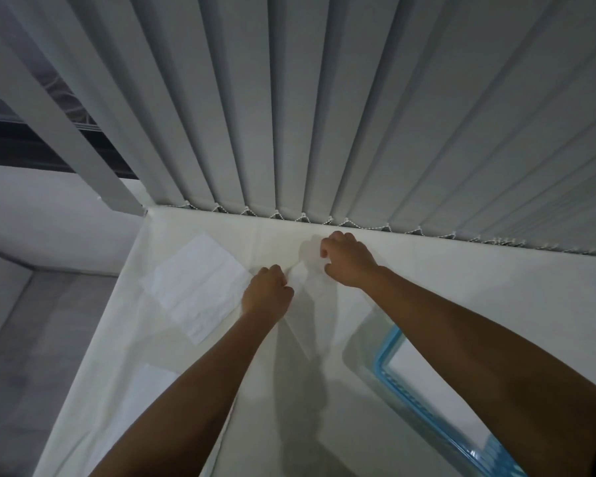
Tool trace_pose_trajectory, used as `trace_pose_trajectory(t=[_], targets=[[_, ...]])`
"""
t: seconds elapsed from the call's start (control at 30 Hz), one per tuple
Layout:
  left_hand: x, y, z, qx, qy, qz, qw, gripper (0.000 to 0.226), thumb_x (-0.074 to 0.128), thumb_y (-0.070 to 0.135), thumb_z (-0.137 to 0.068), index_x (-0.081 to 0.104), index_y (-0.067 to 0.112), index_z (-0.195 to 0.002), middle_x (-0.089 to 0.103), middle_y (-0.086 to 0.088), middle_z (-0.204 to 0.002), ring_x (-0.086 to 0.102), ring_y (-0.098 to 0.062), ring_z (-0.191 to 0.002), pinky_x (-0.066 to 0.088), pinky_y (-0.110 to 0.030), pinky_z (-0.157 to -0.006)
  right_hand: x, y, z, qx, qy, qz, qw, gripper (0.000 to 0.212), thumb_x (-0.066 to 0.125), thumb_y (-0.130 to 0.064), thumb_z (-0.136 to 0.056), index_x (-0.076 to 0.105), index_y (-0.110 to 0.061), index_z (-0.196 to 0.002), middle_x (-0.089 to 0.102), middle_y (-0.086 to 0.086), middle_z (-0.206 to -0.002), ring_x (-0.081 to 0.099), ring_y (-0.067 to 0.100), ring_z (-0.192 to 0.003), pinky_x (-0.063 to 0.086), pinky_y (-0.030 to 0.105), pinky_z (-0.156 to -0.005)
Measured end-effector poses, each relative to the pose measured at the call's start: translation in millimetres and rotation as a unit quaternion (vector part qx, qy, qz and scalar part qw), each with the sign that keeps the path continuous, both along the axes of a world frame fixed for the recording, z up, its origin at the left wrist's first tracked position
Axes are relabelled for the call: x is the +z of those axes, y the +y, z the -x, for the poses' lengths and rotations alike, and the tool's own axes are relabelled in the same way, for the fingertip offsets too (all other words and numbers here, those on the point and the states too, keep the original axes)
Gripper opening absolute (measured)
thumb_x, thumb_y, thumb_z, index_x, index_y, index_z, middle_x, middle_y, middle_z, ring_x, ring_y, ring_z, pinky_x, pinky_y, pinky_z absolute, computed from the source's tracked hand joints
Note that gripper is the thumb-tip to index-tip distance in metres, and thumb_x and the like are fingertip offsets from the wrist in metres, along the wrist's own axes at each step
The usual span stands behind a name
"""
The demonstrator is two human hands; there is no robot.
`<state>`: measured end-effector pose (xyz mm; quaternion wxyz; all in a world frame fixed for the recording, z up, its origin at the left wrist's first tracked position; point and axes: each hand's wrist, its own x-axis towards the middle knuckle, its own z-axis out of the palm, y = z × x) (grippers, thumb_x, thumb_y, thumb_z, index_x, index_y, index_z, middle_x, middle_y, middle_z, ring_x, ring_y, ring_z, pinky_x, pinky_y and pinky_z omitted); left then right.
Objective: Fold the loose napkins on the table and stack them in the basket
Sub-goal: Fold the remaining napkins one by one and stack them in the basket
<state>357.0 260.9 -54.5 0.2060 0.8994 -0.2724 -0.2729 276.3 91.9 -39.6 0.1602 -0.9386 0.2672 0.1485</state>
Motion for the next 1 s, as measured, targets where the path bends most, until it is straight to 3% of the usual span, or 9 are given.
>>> trace_pose_trajectory(t=[0.1, 0.23, 0.33, 0.43, 0.57, 0.67, 0.8, 0.9, 1.0], targets=[[8.3, 8.4, -5.6, -0.032, -0.014, 0.020, 0.999, 0.014, 0.048, 0.008, -0.079, 0.042, 0.017, -0.087, 0.055, -0.002, -0.082, 0.054, -0.027, -0.078, 0.040, -0.032, -0.062, 4.8, 3.4, 0.3, -0.039, -0.046, -0.072, 0.996, 0.039, 0.058, -0.013, -0.080, 0.050, -0.018, -0.118, 0.053, 0.003, -0.122, 0.046, 0.027, -0.114, 0.038, 0.035, -0.082], [16.9, 26.2, -13.2, -0.088, -0.030, 0.042, 0.995, 0.035, 0.045, 0.002, -0.079, 0.040, 0.019, -0.110, 0.059, 0.000, -0.089, 0.060, -0.029, -0.084, 0.048, -0.038, -0.071, 13.3, 16.0, 1.5, -0.026, -0.022, -0.106, 0.994, 0.059, 0.060, -0.019, -0.084, 0.038, -0.027, -0.138, 0.055, 0.005, -0.128, 0.045, 0.027, -0.120, 0.041, 0.041, -0.093], [22.3, 39.3, -14.6, -0.111, -0.035, 0.048, 0.992, 0.047, 0.045, 0.001, -0.078, 0.041, 0.021, -0.120, 0.063, -0.004, -0.100, 0.060, -0.029, -0.090, 0.050, -0.036, -0.075, 16.0, 24.4, 5.2, -0.035, -0.045, -0.122, 0.991, 0.037, 0.056, -0.019, -0.086, 0.053, -0.024, -0.123, 0.061, 0.005, -0.119, 0.054, 0.028, -0.109, 0.043, 0.035, -0.083], [23.5, 51.1, -12.4, -0.127, -0.072, 0.056, 0.988, 0.033, 0.050, 0.007, -0.080, 0.052, 0.018, -0.111, 0.063, -0.001, -0.103, 0.057, -0.024, -0.095, 0.048, -0.033, -0.076, 19.6, 32.2, 11.9, 0.026, -0.050, -0.050, 0.997, 0.021, 0.048, -0.017, -0.088, 0.065, -0.020, -0.100, 0.066, 0.002, -0.105, 0.056, 0.027, -0.104, 0.039, 0.033, -0.076], [25.3, 64.6, 2.8, -0.160, -0.064, 0.079, 0.982, 0.011, 0.054, 0.016, -0.085, 0.059, 0.017, -0.095, 0.063, 0.002, -0.094, 0.057, -0.018, -0.089, 0.042, -0.025, -0.069, 21.2, 39.0, 32.6, 0.124, -0.036, 0.086, 0.988, 0.032, 0.048, -0.015, -0.089, 0.071, -0.027, -0.108, 0.067, -0.002, -0.111, 0.052, 0.025, -0.106, 0.037, 0.036, -0.086], [22.4, 72.5, 15.2, -0.195, -0.031, 0.033, 0.980, 0.024, 0.059, 0.022, -0.083, 0.062, 0.022, -0.107, 0.063, 0.005, -0.109, 0.056, -0.016, -0.101, 0.044, -0.026, -0.081, 17.7, 44.0, 54.1, 0.147, 0.016, 0.094, 0.985, 0.042, 0.047, -0.007, -0.087, 0.067, -0.029, -0.116, 0.064, -0.003, -0.121, 0.048, 0.024, -0.115, 0.031, 0.037, -0.099], [11.1, 81.0, 25.3, -0.230, -0.002, -0.058, 0.972, 0.047, 0.059, 0.041, -0.080, 0.052, 0.032, -0.126, 0.053, 0.003, -0.123, 0.047, -0.018, -0.119, 0.040, -0.034, -0.101, 12.8, 58.0, 81.3, 0.155, 0.108, 0.105, 0.976, 0.051, 0.044, -0.003, -0.087, 0.057, -0.027, -0.130, 0.051, -0.003, -0.139, 0.035, 0.023, -0.133, 0.008, 0.047, -0.118], [7.9, 78.0, 33.6, -0.176, -0.019, -0.031, 0.984, 0.043, 0.053, 0.048, -0.085, 0.054, 0.030, -0.125, 0.053, 0.001, -0.123, 0.047, -0.020, -0.120, 0.041, -0.037, -0.100, 8.0, 67.0, 89.0, 0.150, 0.094, 0.127, 0.976, 0.047, 0.045, -0.010, -0.089, 0.053, -0.024, -0.133, 0.047, -0.001, -0.144, 0.032, 0.023, -0.137, 0.007, 0.047, -0.117], [4.0, 67.1, 39.6, -0.119, -0.099, 0.007, 0.988, 0.037, 0.047, 0.037, -0.093, 0.052, 0.023, -0.126, 0.053, -0.001, -0.127, 0.048, -0.022, -0.120, 0.044, -0.035, -0.095, 3.1, 80.4, 86.5, 0.132, 0.064, 0.116, 0.982, 0.052, 0.039, -0.014, -0.094, 0.035, -0.021, -0.146, 0.029, 0.000, -0.157, 0.020, 0.024, -0.145, 0.005, 0.046, -0.118]])
